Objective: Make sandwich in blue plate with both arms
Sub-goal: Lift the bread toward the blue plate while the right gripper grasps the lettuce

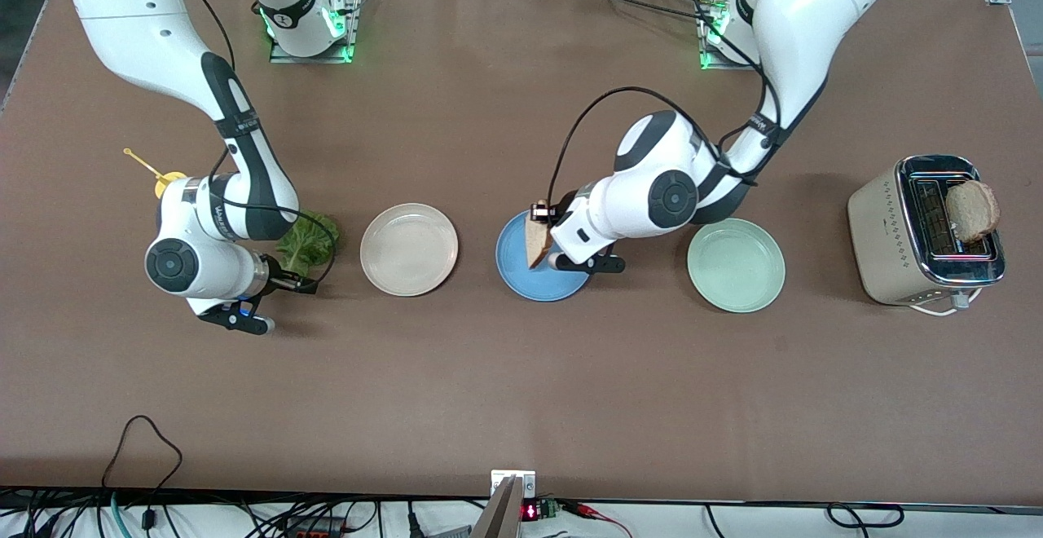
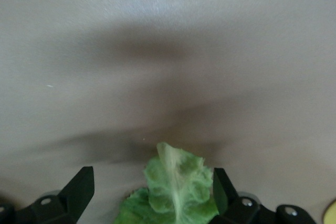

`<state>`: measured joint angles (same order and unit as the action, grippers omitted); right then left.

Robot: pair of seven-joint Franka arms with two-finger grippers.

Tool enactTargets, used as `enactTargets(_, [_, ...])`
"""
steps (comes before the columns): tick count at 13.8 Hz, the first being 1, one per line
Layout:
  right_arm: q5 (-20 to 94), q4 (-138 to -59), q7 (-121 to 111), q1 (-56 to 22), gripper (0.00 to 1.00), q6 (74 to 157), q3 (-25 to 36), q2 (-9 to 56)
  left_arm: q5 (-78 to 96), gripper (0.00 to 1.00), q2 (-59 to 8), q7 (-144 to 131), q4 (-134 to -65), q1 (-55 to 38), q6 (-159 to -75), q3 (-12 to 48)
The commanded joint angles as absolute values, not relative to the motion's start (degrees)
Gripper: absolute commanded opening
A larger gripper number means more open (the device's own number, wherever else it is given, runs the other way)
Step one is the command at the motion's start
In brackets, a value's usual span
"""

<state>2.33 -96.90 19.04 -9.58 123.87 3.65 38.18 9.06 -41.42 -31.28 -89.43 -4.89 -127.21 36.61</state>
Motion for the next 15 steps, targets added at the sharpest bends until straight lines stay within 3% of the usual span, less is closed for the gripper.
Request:
enactTargets(1, [3.1,-100.1,18.5,-9.2,1.0,127.1,3.6,37.8,9.8,0.0,-43.5,-31.9,-87.5,-6.0,-129.5,36.5])
enactTargets(3, [3.0,-100.7,18.4,-9.2,0.96,127.2,3.6,37.7,9.9,0.0,-44.5,-31.6,-87.4,-6.1,-131.0,36.6])
enactTargets(4, [3.0,-100.6,18.5,-9.2,0.87,127.0,3.6,37.7,9.8,0.0,-44.6,-31.6,-87.4,-6.2,-131.0,36.5])
enactTargets(9, [3.0,-100.5,18.2,-9.1,0.3,125.7,3.6,37.3,9.2,0.01,-45.8,-31.3,-87.4,-6.0,-131.0,35.9])
enactTargets(11, [3.0,-100.6,16.4,-8.8,0.0,125.6,3.6,37.0,9.2,0.02,-46.2,-31.2,-87.6,-5.6,-131.0,35.8])
enactTargets(13, [3.0,-100.6,13.5,-8.2,0.0,125.5,3.6,36.6,9.2,0.04,-46.4,-30.3,-87.8,-5.4,-130.9,35.6])
enactTargets(15, [3.0,-100.4,11.3,-7.7,0.0,124.0,3.6,35.9,9.2,0.13,-46.5,-28.8,-87.9,-5.2,-130.7,33.9])
